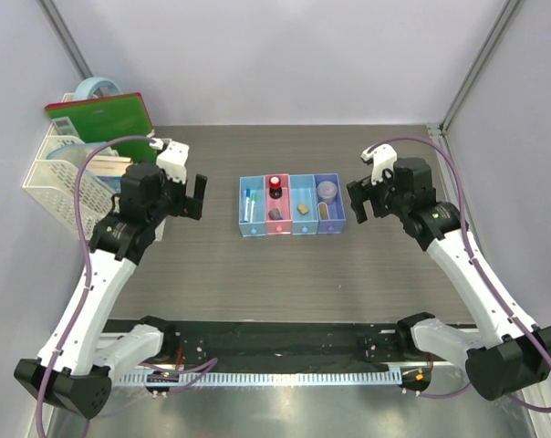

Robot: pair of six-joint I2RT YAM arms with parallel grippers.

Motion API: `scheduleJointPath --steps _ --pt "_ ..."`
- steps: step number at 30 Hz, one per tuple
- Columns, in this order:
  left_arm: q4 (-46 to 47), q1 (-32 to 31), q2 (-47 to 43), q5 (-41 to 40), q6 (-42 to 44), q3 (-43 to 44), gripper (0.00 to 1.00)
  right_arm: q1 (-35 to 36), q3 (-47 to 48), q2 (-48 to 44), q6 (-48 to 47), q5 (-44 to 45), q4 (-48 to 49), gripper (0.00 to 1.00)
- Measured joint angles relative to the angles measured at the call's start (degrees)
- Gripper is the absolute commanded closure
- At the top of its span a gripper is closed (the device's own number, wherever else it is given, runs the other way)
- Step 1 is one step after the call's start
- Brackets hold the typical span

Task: Sort the stationery into containers
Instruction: Reset both arms

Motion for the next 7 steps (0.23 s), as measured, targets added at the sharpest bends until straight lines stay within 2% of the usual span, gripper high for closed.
scheduleJointPath --steps 7 --pt "0.0 1.0 -0.9 1.1 -1.0 -0.2 0.0 -0.2 -0.1 0.0 0.1 0.0 0.0 0.0"
